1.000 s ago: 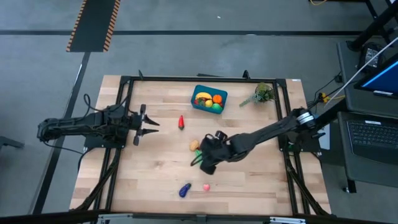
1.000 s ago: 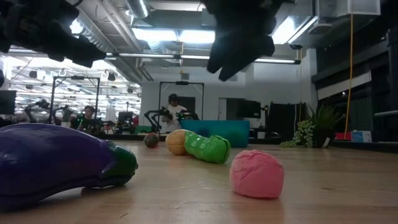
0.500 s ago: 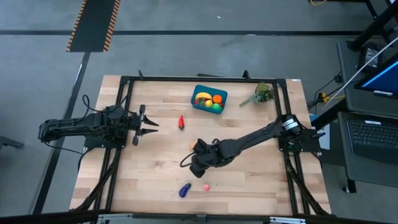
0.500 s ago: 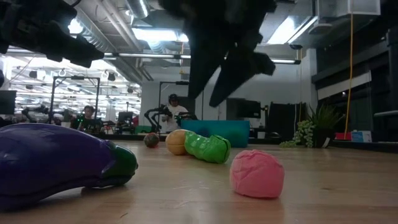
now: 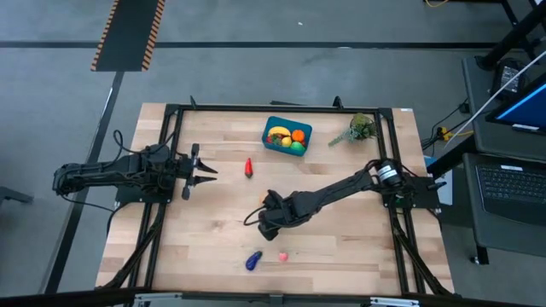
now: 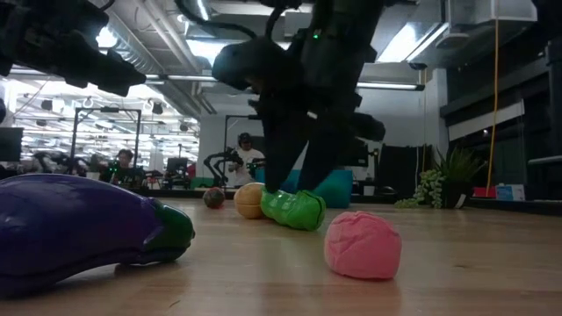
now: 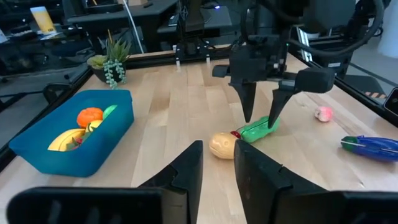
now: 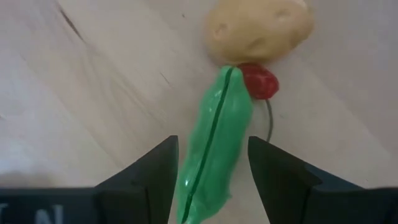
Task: Pick and placing Produce into tupperware
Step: Put the green peas into the blue bin
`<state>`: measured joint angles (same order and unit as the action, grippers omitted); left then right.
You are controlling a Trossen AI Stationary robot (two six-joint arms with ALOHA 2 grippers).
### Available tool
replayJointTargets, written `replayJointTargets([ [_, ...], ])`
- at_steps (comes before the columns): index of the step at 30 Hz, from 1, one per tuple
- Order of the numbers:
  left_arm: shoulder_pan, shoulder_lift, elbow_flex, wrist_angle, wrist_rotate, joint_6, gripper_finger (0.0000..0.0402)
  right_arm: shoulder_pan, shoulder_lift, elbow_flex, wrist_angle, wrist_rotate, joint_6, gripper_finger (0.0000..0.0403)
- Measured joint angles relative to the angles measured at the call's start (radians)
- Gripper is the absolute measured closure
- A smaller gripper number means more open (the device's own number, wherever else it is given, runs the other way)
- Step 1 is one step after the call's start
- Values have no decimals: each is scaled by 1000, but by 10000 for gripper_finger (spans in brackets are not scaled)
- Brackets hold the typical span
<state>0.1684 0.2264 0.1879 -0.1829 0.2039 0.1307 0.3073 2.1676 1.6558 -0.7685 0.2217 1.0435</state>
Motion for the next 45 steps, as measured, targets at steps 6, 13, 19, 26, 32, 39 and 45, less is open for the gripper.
replayJointTargets([
  [6, 0, 0, 0, 0, 0, -1, 323, 1, 0, 0, 27, -13, -1, 207],
  [13, 0, 0, 0, 0, 0, -17, 330, -1, 0, -16, 38, -13, -2, 207],
  [19, 0, 0, 0, -4, 0, -17, 335, -3, 0, -68, 95, -12, -4, 207],
  [26, 0, 0, 0, -6, 0, -18, 333, -8, -2, -120, 142, -7, -4, 207],
  [32, 0, 0, 1, -12, 0, -20, 321, -16, -9, -153, 185, -4, -10, 207],
  [39, 0, 0, 1, -12, 0, -20, 311, -21, -4, -132, 158, -13, -66, 252],
  [45, 0, 0, 1, -13, 0, -20, 304, -23, 2, -103, 138, -37, -129, 269],
])
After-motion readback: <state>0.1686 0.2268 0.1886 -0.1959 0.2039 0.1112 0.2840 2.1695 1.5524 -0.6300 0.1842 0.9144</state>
